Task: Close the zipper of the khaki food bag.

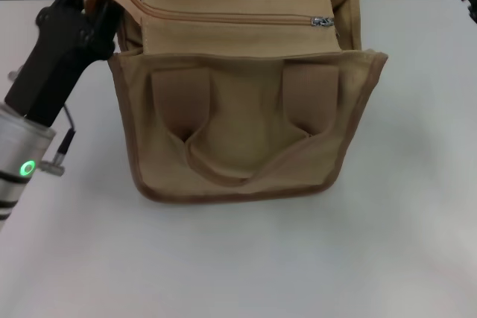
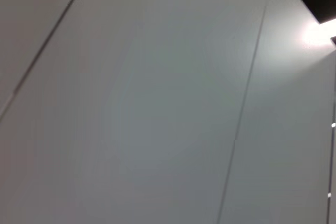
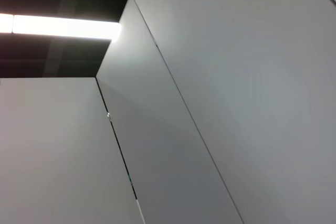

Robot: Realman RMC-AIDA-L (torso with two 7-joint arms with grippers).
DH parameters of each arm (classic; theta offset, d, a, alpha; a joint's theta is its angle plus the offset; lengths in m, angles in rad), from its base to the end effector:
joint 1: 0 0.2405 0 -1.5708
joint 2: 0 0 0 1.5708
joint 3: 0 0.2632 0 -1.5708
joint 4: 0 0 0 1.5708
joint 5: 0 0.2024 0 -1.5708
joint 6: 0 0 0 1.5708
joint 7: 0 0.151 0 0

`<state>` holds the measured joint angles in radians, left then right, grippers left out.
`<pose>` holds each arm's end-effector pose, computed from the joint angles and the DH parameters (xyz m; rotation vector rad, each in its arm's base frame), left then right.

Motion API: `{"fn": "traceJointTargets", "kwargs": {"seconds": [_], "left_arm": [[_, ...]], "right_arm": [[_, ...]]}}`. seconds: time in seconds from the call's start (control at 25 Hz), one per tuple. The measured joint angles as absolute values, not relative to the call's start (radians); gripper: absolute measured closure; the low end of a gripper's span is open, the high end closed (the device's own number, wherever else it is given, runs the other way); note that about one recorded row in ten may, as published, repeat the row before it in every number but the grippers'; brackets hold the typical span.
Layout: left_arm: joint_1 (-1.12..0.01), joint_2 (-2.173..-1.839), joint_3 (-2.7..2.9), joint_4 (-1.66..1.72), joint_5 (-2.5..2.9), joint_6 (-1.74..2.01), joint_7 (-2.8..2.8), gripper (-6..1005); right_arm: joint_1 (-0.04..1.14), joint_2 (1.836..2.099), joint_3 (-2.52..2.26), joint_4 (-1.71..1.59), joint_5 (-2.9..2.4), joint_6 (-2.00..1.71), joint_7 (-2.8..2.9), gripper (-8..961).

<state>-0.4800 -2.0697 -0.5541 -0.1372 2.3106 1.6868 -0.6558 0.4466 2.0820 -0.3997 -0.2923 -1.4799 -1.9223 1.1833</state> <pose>-0.2424 0.3068 -0.0090 -1.7919 -0.4947 -1.5060 0.2503 0.2881 0.0399 -2.0390 0.5550 1.7024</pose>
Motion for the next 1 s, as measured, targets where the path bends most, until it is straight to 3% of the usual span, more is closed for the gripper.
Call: {"fn": "traceJointTargets", "kwargs": {"seconds": [0.12,0.32,0.44,0.68,0.84,1.0], "left_arm": [[-0.423,-2.066,-0.603,-0.105,2.305,1.688,-0.676,812],[-0.345,-2.053,-0.765,0.003,2.301,1.695,-0.789,539],[-0.313,-2.04,-0.773,0.02,2.302,1.715,-0.806,304],[-0.213,-2.018,-0.765,0.058,2.306,1.825,-0.803,178],[-0.193,-2.009,-0.639,0.144,2.328,1.941,-0.802,180],[-0.226,-1.979,-0.273,0.205,2.356,2.004,-0.77,183]], "right_arm": [[0.433,2.081,-0.405,-0.285,-1.486,-1.933,1.164,436],[0.405,2.079,-0.422,-0.293,-1.511,-1.946,1.147,236],[0.399,2.08,-0.43,-0.291,-1.511,-1.947,1.125,190],[0.381,2.084,-0.478,-0.278,-1.512,-2.021,1.034,143],[0.386,2.079,-0.611,-0.306,-1.527,-2.03,0.992,143],[0.399,2.078,-0.741,-0.368,-1.632,-2.017,0.923,144]]}}
